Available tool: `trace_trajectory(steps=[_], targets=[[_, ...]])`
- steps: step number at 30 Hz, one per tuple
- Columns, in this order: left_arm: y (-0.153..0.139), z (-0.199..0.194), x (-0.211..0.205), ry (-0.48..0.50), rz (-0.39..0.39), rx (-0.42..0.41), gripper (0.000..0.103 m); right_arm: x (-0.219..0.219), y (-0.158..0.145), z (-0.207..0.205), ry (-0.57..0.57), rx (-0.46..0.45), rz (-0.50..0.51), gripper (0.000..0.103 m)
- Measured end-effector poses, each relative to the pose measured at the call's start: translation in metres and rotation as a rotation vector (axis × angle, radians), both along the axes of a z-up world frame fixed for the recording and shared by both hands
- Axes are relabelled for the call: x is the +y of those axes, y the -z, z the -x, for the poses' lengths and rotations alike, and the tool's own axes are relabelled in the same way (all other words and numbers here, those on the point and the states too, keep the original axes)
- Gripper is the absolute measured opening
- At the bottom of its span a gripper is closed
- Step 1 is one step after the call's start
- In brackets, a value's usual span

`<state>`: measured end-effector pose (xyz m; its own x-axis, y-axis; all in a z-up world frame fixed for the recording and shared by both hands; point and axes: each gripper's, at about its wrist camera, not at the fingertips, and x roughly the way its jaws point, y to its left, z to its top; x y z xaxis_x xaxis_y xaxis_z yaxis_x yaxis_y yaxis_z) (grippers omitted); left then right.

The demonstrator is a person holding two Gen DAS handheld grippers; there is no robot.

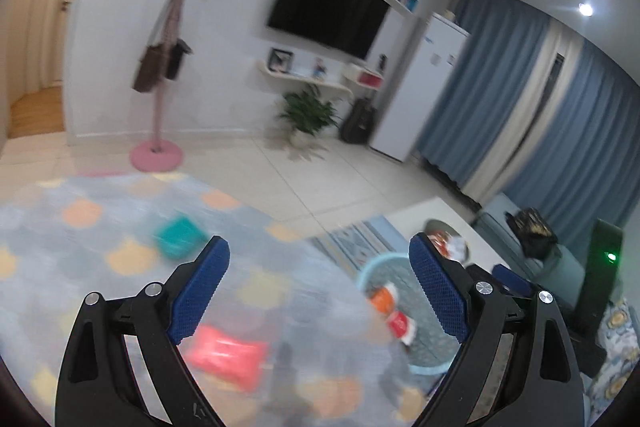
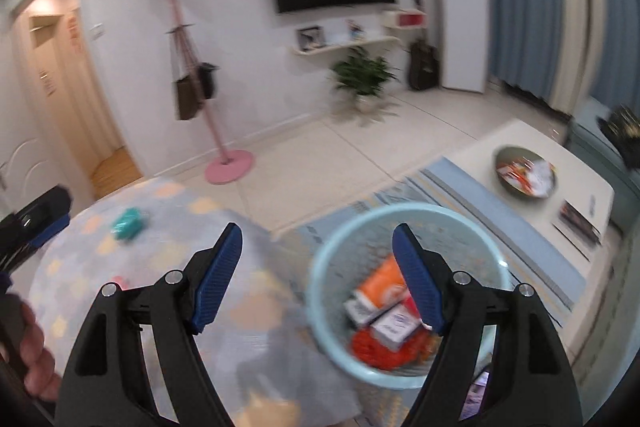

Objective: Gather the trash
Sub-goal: 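Grasp the teal plastic pack with the left gripper while the right grasps the pink pack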

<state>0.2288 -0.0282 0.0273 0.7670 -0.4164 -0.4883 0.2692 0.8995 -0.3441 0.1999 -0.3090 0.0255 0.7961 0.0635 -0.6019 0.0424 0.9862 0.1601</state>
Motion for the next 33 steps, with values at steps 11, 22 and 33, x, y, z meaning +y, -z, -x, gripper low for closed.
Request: trace_trajectory(steps=[11,22,33], targets=[[0.023,-0.049,0.088,-0.085,-0.042,0.103,0.088,0.117,0.020,-0.015,-0.327,0.060,-0.007,0.058],[0.089,-0.109,0.067,0.025,-0.123,0.230,0.084,0.171,0.067,-0.019,-0.483,0.171,0.009,0.063],[0.101,-0.115,0.066,0.025,-0.128,0.243,0.068,0.195,0.083,-0.033,-0.487,0.250,0.085,0.064]])
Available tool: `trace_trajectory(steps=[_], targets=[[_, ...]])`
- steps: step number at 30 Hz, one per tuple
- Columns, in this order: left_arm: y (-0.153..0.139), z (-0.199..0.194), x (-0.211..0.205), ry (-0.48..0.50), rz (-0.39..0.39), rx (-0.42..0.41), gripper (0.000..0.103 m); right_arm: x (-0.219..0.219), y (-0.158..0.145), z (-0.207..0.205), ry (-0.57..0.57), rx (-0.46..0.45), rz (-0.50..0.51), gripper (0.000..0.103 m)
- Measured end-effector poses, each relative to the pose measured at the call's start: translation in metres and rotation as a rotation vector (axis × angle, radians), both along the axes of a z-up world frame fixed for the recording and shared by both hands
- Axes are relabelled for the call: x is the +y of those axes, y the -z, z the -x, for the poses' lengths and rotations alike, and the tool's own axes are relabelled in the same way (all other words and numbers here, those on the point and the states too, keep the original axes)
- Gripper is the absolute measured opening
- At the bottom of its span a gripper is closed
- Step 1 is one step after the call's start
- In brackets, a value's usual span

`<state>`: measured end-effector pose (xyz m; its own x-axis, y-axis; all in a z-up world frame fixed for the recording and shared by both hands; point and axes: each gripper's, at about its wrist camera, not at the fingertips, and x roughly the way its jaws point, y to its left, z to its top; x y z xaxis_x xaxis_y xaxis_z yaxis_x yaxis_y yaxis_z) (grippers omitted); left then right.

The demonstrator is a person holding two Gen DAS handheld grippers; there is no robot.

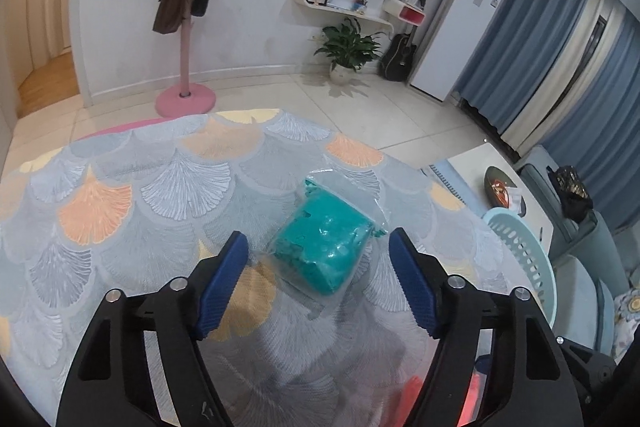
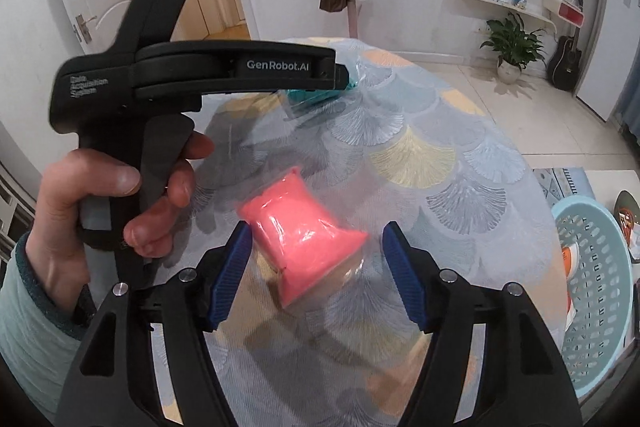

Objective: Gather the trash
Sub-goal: 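Grasp the teal plastic pack with the left gripper while the right grasps the pink pack, then carry both packs over the blue basket and open both grippers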

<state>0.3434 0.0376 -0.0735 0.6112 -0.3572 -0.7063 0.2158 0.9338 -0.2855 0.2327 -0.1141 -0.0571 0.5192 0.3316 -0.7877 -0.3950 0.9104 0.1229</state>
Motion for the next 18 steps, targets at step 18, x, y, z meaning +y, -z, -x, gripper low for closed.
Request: trace_trajectory(steps=[18], targets=[[-0.014,0.014,0.004,-0.010,0.050,-0.051,0.039,-0.021,-0.012,0.008,0.062,-0.048,-0.058,0.045]])
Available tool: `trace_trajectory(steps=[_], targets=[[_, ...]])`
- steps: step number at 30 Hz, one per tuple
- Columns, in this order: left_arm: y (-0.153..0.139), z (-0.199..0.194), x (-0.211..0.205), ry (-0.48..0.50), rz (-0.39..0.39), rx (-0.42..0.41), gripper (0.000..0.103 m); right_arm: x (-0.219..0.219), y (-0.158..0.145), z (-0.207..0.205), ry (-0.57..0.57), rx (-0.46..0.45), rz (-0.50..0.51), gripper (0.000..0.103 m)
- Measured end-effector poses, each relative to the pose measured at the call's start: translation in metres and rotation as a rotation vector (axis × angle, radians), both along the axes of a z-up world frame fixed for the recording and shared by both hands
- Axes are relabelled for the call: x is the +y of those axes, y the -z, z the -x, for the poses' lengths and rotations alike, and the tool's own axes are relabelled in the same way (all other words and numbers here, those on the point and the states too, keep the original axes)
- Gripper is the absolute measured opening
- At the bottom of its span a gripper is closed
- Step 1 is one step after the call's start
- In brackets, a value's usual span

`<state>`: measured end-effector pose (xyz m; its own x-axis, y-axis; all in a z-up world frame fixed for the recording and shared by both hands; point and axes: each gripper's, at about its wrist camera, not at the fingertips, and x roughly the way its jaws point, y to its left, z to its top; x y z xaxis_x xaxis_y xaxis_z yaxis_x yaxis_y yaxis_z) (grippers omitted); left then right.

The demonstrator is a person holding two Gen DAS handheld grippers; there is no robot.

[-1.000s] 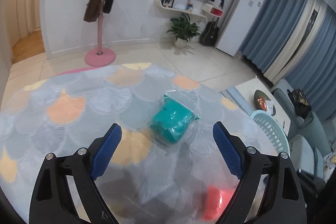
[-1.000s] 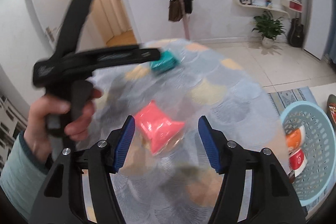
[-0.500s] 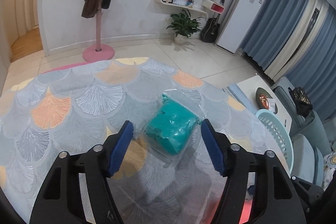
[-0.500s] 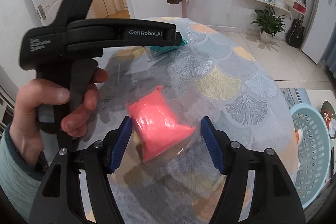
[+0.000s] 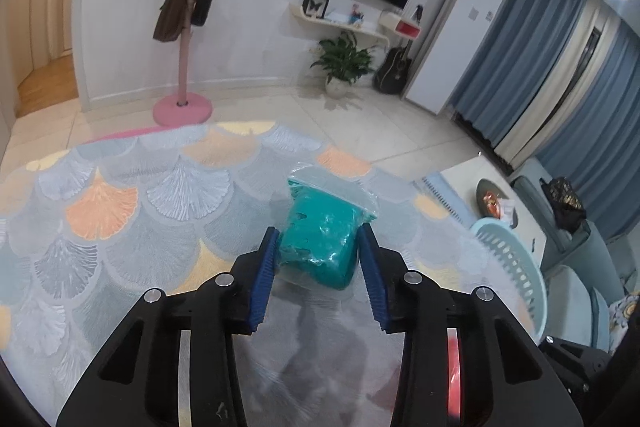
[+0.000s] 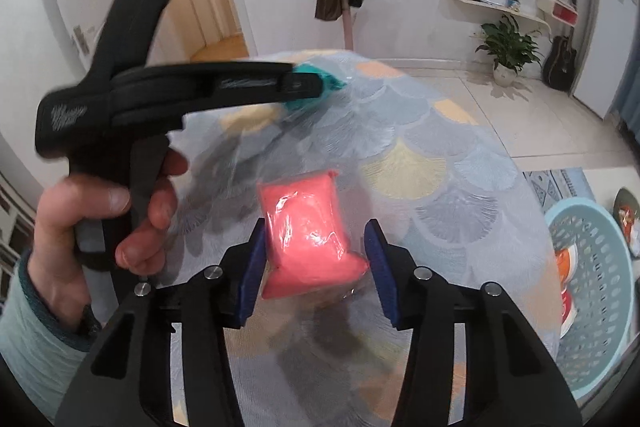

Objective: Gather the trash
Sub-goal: 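Carry both packs over the blue basket and open both grippers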

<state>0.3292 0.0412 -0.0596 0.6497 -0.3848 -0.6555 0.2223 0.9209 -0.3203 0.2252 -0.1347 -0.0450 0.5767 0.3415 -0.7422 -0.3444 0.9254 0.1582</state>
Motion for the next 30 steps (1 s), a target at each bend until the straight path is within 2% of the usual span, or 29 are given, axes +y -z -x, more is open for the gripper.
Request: trace_trajectory(steps=[6,11,15,22,30], targets=[[-0.032,0.027,-0.019,0.025,0.026,-0.075,0.039,-0.048,-0.032,0.010,0.110,-0.068,-0.016,0.045],[-0.057,0.044,-0.060,0.087,0.031,-0.132,0.038,-0.099,-0.061,0.023,0.225,-0.151,-0.006,0.045],[-0.070,0.053,-0.100,0.147,0.040,-0.153,0.039,-0.142,-0.070,0.027,0.310,-0.169,0.006,0.045],[-0.069,0.060,-0.170,0.250,0.028,-0.142,0.039,-0.225,-0.054,0.021,0.493,-0.097,-0.012,0.045],[-0.033,0.053,-0.232,0.344,0.006,-0.035,0.038,-0.293,-0.008,0.016,0.660,0.056,-0.036,0.046]])
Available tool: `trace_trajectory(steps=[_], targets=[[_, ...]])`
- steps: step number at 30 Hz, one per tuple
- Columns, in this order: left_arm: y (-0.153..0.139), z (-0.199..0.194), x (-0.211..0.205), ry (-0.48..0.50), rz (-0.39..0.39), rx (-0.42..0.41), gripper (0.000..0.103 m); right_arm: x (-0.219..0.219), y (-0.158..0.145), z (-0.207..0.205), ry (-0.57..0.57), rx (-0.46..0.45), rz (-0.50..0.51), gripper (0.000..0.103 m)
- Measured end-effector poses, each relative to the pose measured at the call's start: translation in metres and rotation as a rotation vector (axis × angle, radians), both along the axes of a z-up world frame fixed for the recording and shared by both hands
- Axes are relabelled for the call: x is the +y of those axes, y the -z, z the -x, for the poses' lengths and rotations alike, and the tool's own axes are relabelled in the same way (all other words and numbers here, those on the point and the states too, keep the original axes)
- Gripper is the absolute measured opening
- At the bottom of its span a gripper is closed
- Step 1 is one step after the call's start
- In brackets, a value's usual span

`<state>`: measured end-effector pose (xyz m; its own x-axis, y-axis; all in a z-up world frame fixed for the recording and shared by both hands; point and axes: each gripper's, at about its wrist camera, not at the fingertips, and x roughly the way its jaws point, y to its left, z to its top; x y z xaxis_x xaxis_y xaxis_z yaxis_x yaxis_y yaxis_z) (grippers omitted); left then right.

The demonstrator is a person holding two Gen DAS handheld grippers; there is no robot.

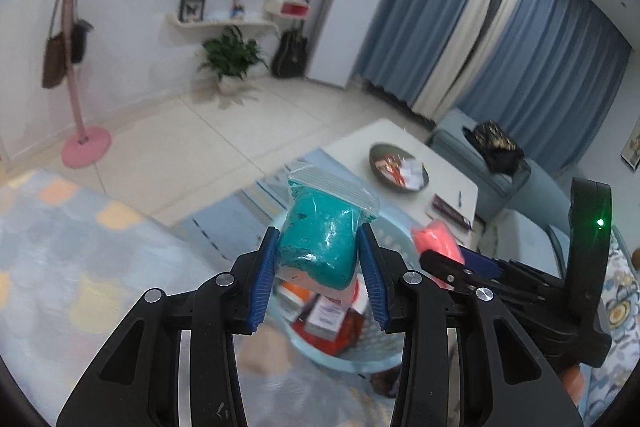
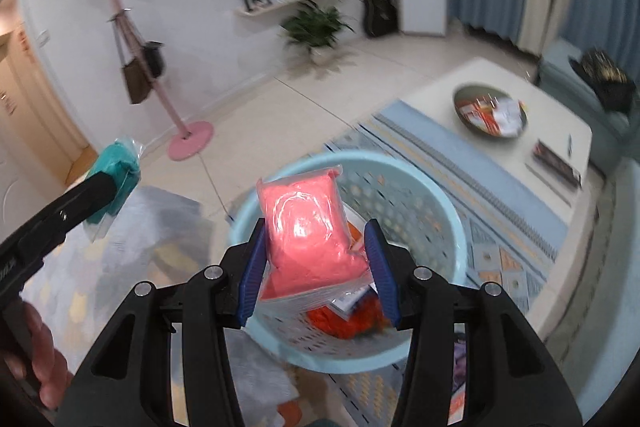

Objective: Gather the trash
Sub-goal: 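Carry both packs over the blue basket and open both grippers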

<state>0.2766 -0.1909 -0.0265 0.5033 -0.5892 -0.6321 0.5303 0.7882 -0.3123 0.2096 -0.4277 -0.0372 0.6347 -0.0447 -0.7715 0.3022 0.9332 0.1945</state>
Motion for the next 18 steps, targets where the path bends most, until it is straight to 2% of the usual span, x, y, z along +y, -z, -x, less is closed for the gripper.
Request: trace_trajectory(steps=[6,8,10,18], targets=[[0.029,-0.003,-0.029,0.047,-0.053,0.057,0.040,-0.020,0.030,-0.005,0.064,0.066,-0.032,0.049],[0.032,-0.002,-0.032,0.051,-0.060,0.046,0.057,-0.025,0.035,-0.005,0.075,0.074,-0.035,0.051],[0.032,0.004,-0.032,0.041,-0.070,0.009,0.063,-0.029,0.037,-0.004,0.091,0.075,-0.027,0.061],[0.015,0.022,-0.017,0.010,-0.053,-0.029,0.072,-0.019,0.018,0.012,0.069,0.032,-0.021,0.062]])
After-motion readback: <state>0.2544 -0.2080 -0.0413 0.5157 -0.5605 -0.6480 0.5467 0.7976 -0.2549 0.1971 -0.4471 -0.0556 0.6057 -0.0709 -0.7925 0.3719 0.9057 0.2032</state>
